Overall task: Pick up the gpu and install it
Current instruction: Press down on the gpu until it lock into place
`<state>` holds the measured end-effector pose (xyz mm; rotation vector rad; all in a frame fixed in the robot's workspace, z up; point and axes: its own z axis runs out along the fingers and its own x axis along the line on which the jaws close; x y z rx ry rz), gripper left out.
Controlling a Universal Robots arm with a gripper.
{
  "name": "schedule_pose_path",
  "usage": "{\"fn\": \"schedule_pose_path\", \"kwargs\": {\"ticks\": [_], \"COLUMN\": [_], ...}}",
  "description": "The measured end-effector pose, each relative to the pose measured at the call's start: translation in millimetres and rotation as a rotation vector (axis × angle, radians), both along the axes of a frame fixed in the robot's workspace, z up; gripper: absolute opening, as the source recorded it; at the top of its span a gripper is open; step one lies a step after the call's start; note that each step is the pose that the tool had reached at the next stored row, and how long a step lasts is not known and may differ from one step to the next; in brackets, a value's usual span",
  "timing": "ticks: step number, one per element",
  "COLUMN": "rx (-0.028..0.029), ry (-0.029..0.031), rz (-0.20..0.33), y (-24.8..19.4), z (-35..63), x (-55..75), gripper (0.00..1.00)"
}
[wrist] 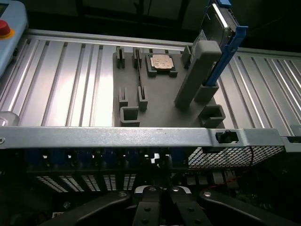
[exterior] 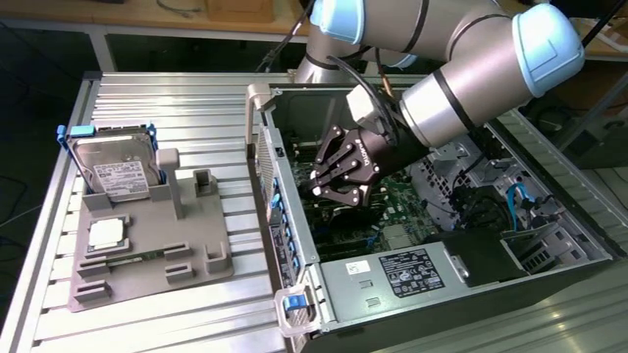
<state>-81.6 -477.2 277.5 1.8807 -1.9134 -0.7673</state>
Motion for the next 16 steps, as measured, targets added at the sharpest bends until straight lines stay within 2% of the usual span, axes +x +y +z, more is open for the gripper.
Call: {"fn": "schedule_pose_path", "kwargs": {"ticks": [5, 8, 10, 12, 14, 16], "rx": [-0.0006, 0.0001, 0.0005, 0.0014, 0.0007, 0.001], "ry": [0.0097, 0.0218, 0.0267, 0.0356, 0.0371, 0.043], "rz": [0.0, 0.0, 0.0, 0.0, 0.0, 0.0], "y": [-0.1, -0.1, -0.1, 0.0, -0.1, -0.1], "z": [-7.2, -12.7, -13.2, -13.7, -12.8, -12.0], "x": [0.0, 0.1, 0.7, 4.9, 6.2, 8.9], "gripper": [0.11, 0.11, 0.11, 0.11, 0.11, 0.11]}}
